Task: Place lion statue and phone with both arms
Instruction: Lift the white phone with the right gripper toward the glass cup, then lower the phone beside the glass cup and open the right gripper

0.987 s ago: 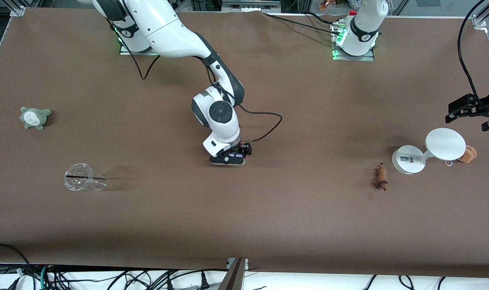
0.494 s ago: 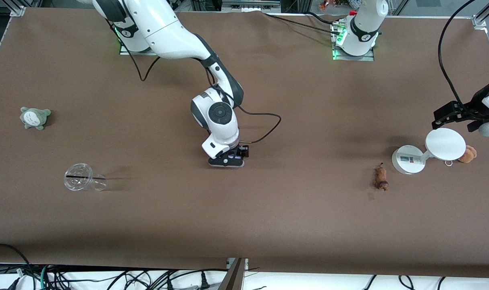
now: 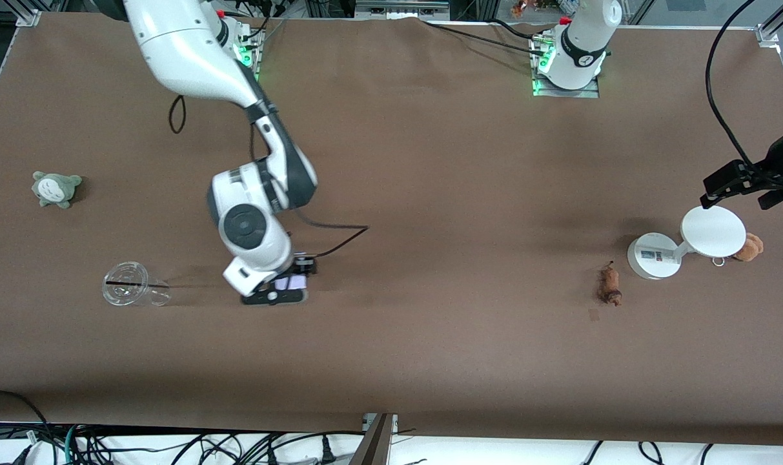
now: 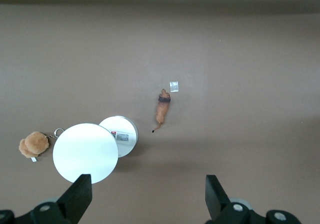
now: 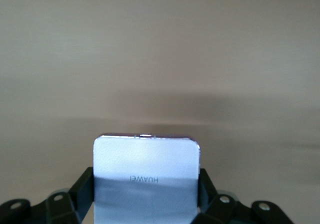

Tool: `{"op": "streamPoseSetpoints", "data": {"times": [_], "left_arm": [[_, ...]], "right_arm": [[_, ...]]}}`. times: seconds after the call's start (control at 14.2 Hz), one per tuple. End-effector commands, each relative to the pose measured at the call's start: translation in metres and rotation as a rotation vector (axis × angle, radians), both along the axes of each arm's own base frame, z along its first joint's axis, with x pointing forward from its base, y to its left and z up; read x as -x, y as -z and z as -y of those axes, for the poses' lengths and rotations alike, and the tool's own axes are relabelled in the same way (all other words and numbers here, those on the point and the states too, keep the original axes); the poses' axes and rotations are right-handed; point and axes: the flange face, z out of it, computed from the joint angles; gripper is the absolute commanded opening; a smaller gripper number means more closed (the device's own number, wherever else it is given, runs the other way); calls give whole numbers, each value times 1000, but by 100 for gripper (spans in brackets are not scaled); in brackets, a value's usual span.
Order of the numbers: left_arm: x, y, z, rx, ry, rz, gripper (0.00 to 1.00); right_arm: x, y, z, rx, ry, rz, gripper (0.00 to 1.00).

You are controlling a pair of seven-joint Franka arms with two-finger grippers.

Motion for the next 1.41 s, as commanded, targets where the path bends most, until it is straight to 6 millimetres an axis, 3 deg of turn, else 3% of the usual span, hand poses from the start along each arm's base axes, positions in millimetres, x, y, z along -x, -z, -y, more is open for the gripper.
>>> {"op": "streamPoseSetpoints", "data": {"times": [0.0,0.07,0.49,0.92,0.99,1.06,1.13,1.2,1.34], "left_arm": [[1,-8,-2,-8,-10,14,100],[1,-8,-2,-8,-10,14,100],[-1,-19,-2,-7,-11,38,100],[-2,-16,2,-8,-2,32,100],[-2,-16,2,-7,-3,31,100],[-2,-16,2,-8,-2,31,100],[-2,-16,2,-8,-3,31,100],[-2,-16,2,-8,-2,31,100],[-2,-16,2,-8,-3,32,100]], "right_arm": [[-9,14,61,-6,-20,-43,24],[-12,18,85,-7,-24,-52,24],[-22,44,177,-13,-57,-92,24],[-18,63,185,-14,-56,-68,24],[-18,63,184,-13,-55,-68,42],[-19,60,183,-13,-45,-63,90],[-22,53,182,-14,-60,-53,100],[-27,42,179,-13,-66,-41,100],[-30,-5,176,-22,-68,-19,100]]}}
